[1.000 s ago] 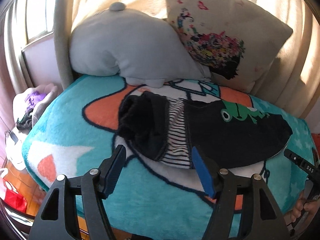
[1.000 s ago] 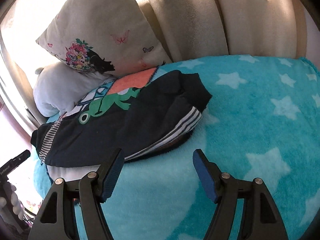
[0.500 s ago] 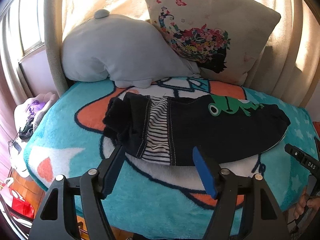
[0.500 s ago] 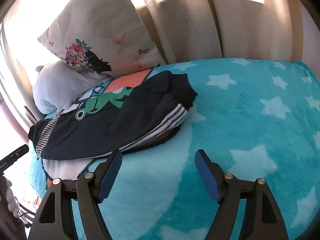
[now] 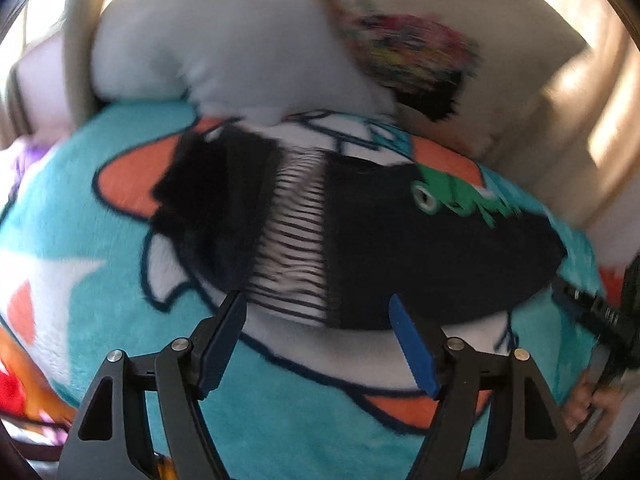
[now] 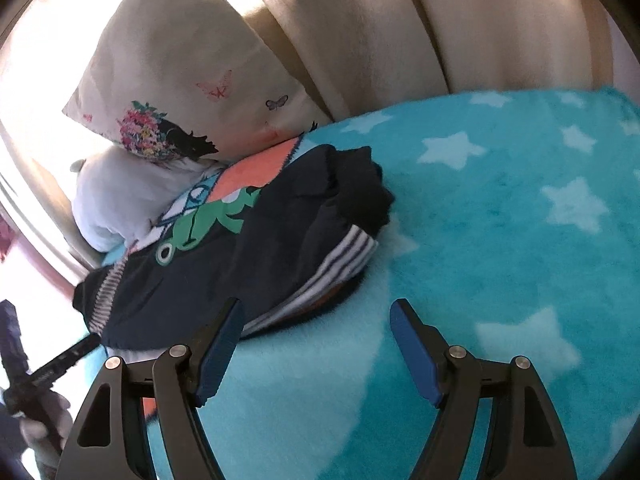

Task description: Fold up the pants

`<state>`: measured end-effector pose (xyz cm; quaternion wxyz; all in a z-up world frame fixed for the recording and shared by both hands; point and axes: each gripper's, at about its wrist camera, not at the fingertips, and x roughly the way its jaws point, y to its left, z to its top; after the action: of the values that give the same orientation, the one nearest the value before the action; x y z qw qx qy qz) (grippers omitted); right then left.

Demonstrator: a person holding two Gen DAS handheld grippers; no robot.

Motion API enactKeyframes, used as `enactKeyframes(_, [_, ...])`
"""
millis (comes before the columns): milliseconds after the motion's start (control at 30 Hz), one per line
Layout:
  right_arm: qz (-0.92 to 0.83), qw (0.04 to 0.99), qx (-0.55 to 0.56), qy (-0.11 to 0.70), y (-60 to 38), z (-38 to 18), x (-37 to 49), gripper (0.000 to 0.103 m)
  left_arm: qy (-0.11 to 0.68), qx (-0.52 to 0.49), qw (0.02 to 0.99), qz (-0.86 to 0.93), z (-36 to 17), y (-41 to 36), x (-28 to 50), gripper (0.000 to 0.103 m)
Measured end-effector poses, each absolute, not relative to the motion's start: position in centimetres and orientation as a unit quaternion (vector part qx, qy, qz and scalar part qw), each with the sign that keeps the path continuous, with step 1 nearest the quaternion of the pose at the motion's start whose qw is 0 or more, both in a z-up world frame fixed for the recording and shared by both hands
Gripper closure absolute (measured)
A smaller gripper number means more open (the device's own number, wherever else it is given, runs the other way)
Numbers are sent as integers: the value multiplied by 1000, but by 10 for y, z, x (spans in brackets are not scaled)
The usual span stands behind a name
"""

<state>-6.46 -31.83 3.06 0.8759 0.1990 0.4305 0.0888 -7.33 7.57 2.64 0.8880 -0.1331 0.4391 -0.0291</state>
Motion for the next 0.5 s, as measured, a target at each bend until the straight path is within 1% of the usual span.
enactKeyframes(100, [79, 875, 206, 431, -318, 29, -55, 23, 443, -157, 882, -6, 21, 94, -59, 30])
enactKeyframes(133, [75, 876, 208, 429, -317, 30, -52, 24, 449, -163, 878, -4, 18, 98, -53, 32])
enactKeyframes(167, [73, 877, 209, 427, -317, 31, -48, 29, 453, -168, 875, -3, 16, 101, -50, 38])
enactKeyframes(200, [70, 878, 208, 426, -317, 31, -46, 39, 460, -177, 870, 1, 13, 103, -46, 62])
enactKeyframes(233, [65, 878, 206, 427, -316, 31, -42, 47, 463, -180, 868, 11, 13, 105, -43, 78])
enactKeyframes(267, [60, 877, 202, 432, -315, 30, -39, 66, 460, -184, 869, 8, 14, 106, -43, 82])
enactKeyframes(300, [56, 876, 199, 435, -315, 29, -37, 82, 456, -187, 870, 2, 16, 106, -45, 89])
enactKeyframes(400, [57, 882, 188, 429, -315, 33, -40, 92, 447, -180, 876, -5, 24, 105, -49, 93])
enactKeyframes(500, [58, 887, 187, 418, -317, 42, -45, 95, 446, -194, 873, -18, 32, 109, -54, 94])
